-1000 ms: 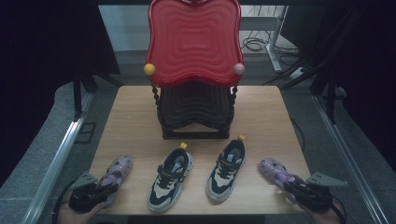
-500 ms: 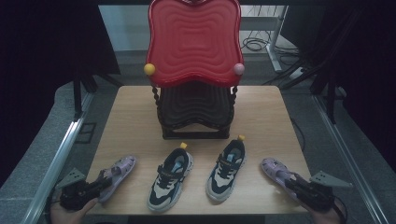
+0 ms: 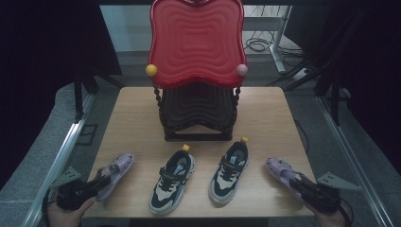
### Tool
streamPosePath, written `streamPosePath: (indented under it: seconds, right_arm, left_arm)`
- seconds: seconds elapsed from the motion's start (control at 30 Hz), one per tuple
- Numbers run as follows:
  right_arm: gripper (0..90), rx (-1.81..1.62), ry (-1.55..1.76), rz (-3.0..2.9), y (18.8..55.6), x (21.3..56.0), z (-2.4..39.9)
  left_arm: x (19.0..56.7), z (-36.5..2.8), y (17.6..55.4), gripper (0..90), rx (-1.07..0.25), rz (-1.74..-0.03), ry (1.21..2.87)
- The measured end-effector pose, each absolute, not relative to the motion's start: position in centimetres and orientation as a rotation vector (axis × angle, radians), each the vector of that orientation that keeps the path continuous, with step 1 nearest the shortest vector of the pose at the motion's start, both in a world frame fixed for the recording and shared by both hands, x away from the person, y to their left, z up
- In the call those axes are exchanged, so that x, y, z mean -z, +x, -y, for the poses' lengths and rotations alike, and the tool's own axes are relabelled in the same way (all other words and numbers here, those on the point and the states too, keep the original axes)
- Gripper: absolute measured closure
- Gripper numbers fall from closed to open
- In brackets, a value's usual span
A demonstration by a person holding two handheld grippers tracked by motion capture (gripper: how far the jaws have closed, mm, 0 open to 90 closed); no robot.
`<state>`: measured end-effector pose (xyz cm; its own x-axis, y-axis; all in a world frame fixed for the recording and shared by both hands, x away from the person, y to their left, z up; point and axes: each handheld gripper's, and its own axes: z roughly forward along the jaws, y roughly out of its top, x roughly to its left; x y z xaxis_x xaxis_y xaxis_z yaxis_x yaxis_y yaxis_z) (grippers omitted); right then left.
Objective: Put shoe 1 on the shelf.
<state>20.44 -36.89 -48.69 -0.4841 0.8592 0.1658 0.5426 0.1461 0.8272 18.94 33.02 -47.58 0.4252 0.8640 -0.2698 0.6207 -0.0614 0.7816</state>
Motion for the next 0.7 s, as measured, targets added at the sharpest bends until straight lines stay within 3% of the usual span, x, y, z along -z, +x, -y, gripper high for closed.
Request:
streamPosePath:
  seconds: [0.7]
  right_arm:
    - [84.7, -1.384, 1.262, -1.948, 21.0, 46.4, 35.3]
  left_arm:
    - [45.5, -32.6, 20.2, 86.0, -0.351, -1.209, 1.715]
